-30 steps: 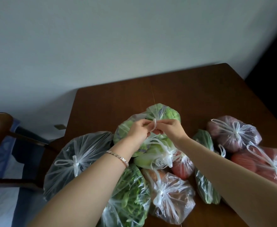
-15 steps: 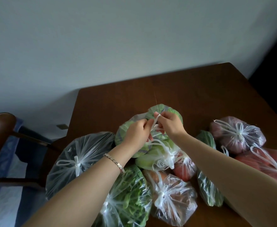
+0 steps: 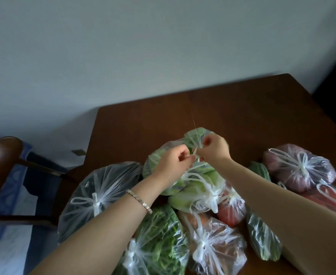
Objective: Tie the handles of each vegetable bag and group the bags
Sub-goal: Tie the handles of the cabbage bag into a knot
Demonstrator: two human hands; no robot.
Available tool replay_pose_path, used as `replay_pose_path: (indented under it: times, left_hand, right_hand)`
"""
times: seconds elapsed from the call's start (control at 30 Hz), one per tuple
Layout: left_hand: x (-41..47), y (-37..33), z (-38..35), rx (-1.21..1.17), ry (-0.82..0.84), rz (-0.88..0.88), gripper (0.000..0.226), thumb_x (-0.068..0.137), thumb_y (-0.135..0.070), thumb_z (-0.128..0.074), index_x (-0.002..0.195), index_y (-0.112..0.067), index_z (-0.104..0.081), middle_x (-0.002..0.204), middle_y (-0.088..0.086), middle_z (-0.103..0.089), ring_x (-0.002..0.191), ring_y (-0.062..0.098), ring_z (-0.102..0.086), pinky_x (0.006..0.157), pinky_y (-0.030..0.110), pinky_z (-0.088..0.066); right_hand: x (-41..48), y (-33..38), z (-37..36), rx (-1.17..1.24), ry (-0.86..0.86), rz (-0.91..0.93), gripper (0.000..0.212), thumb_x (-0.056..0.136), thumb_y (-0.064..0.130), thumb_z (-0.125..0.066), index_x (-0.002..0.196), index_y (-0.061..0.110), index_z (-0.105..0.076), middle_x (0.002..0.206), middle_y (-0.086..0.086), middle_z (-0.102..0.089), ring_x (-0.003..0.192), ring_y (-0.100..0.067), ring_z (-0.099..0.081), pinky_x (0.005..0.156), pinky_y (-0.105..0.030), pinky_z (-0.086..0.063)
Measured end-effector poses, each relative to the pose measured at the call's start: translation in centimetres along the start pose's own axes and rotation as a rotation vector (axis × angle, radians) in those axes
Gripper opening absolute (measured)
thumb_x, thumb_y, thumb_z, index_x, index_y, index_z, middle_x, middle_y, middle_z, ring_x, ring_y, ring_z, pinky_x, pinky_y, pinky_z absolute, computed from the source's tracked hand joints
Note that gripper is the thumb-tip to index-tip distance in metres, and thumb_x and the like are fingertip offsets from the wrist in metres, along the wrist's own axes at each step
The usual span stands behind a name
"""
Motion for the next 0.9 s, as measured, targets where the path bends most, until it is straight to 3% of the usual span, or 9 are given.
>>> replay_pose_path:
  times: [0.1, 0.23, 0.3, 0.37, 0.47, 0.53, 0.63, 0.73, 0.9]
  left_hand:
    - [-0.2, -0.1, 0.3, 0.016, -0.165, -0.079, 0.033, 0.086, -0.016, -0.059, 0.06, -0.015, -0.04, 0.051, -0.003, -0.04, 0.043, 0.002, -0.037, 0.044, 0.011, -0.03]
    - [0.3, 0.1, 0.5, -0.077, -0.258, -0.019, 0.03, 0.084, -0.01, -0.059, 0.061, -0.012, -0.04, 0.052, -0.005, -0.036, 0.043, 0.004, -0.034, 0.042, 0.011, -0.029]
    - [0.8, 0.3, 0.7, -0.148, -0.282, 0.054, 0.03, 0.083, -0.009, -0.06, 0.06, -0.013, -0.041, 0.053, -0.005, -0.038, 0.042, 0.003, -0.033, 0.041, 0.01, -0.028]
    - [1.2, 0.2, 0.7, -0.201, -0.256, 0.104, 0.031, 0.082, -0.01, -0.06, 0.058, -0.015, -0.042, 0.054, -0.001, -0.042, 0.043, 0.003, -0.035, 0.042, 0.011, -0.028]
    - [1.6, 0.2, 0.5, -0.261, -0.182, 0.184, 0.024, 0.083, -0.012, -0.059, 0.062, -0.013, -0.047, 0.058, 0.005, -0.049, 0.053, 0.014, -0.042, 0.053, 0.022, -0.035]
    - [1.7, 0.4, 0.5, -0.351, -0.131, 0.239, 0.02, 0.084, -0.01, -0.057, 0.065, -0.01, -0.053, 0.053, 0.0, -0.051, 0.05, 0.012, -0.043, 0.053, 0.021, -0.036]
    - [1.8, 0.9, 0.4, -0.498, -0.068, 0.297, 0.02, 0.086, -0.007, -0.057, 0.067, -0.005, -0.054, 0.047, -0.002, -0.052, 0.044, 0.01, -0.041, 0.046, 0.015, -0.036]
    - [2.1, 1.5, 0.6, -0.718, -0.035, 0.352, 0.022, 0.086, 0.001, -0.052, 0.066, -0.004, -0.051, 0.05, 0.003, -0.052, 0.041, 0.012, -0.039, 0.045, 0.017, -0.037]
    - [2.8, 1.8, 1.7, -0.752, 0.065, 0.346, 0.033, 0.083, 0.007, -0.038, 0.054, -0.006, -0.046, 0.051, 0.006, -0.05, 0.046, 0.014, -0.039, 0.051, 0.024, -0.032]
  right_hand:
    - [0.1, 0.6, -0.6, -0.123, 0.113, 0.13, 0.02, 0.078, 0.001, -0.063, 0.065, 0.015, -0.059, 0.055, 0.003, -0.057, 0.031, 0.005, -0.051, 0.034, -0.006, -0.036]
    - [-0.3, 1.6, 0.0, -0.199, 0.229, 0.243, 0.012, 0.084, 0.011, -0.061, 0.087, 0.012, -0.072, 0.062, 0.009, -0.06, 0.047, 0.0, -0.055, 0.041, -0.004, -0.037]
    - [-0.8, 1.4, 0.1, -0.222, 0.304, 0.282, 0.02, 0.085, 0.011, -0.057, 0.1, 0.014, -0.071, 0.076, 0.007, -0.067, 0.065, -0.003, -0.059, 0.059, -0.008, -0.046]
    - [-1.3, 0.9, 0.5, -0.144, 0.33, 0.32, 0.028, 0.082, 0.005, -0.057, 0.106, 0.016, -0.066, 0.087, 0.002, -0.07, 0.083, -0.009, -0.065, 0.079, -0.021, -0.051]
    - [-1.7, 0.1, 1.0, 0.039, 0.279, 0.385, 0.038, 0.078, -0.006, -0.06, 0.097, 0.026, -0.061, 0.076, 0.004, -0.068, 0.071, 0.002, -0.063, 0.072, -0.013, -0.05]
    - [-1.7, -0.4, 0.8, 0.093, 0.21, 0.429, 0.033, 0.079, -0.008, -0.062, 0.092, 0.021, -0.069, 0.076, 0.001, -0.068, 0.07, 0.004, -0.062, 0.071, -0.008, -0.049]
    - [-1.6, -0.8, 0.4, -0.086, 0.079, 0.643, 0.022, 0.077, -0.008, -0.064, 0.088, 0.008, -0.074, 0.08, -0.008, -0.069, 0.073, -0.009, -0.061, 0.073, -0.009, -0.047]
    - [-1.1, -0.7, 0.5, -0.229, 0.098, 0.776, 0.011, 0.074, -0.002, -0.069, 0.081, 0.004, -0.074, 0.083, -0.011, -0.065, 0.072, -0.014, -0.056, 0.071, -0.004, -0.04]
    - [-0.2, 0.2, 0.8, -0.297, 0.162, 0.848, 0.022, 0.082, 0.018, -0.059, 0.083, -0.001, -0.069, 0.084, -0.014, -0.064, 0.068, -0.019, -0.059, 0.069, -0.022, -0.044]
Point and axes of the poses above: each hand's wrist, its own x-axis towards the middle knuckle, its own z-axis out of the back of the hand, y = z × x, the point moved 2 cm from there along x, towards the middle knuckle
